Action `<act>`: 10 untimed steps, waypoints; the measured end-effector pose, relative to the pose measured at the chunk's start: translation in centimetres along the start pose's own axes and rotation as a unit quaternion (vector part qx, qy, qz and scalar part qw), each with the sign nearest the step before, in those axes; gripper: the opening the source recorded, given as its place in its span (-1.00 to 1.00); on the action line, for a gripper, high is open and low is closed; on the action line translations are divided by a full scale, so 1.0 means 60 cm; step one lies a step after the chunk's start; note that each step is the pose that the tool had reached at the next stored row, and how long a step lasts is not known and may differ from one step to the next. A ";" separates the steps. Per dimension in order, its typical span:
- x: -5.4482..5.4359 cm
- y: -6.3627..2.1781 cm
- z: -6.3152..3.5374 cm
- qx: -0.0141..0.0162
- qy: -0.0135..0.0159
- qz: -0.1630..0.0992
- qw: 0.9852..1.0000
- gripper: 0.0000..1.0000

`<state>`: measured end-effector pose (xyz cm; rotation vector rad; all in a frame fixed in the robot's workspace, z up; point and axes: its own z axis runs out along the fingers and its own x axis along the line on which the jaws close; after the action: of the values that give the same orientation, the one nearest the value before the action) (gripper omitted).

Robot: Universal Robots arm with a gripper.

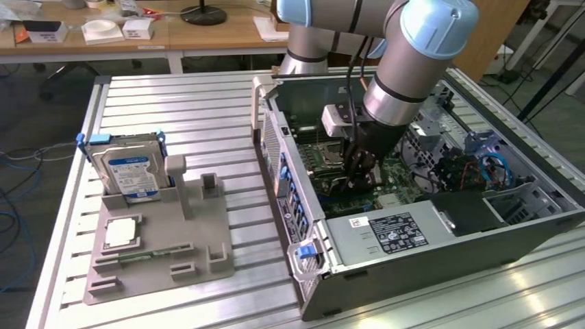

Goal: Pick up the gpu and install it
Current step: 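Insert the gpu into the slot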

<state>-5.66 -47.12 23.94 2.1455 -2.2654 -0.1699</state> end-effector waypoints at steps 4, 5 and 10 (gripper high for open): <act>0.000 0.000 0.000 0.000 0.000 0.000 1.000 -0.47; 0.000 0.000 0.000 0.000 0.000 0.000 1.000 -0.47; -0.001 0.000 0.001 0.000 -0.001 0.000 1.000 -0.46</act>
<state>-5.67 -47.08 23.88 2.1461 -2.2668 -0.1716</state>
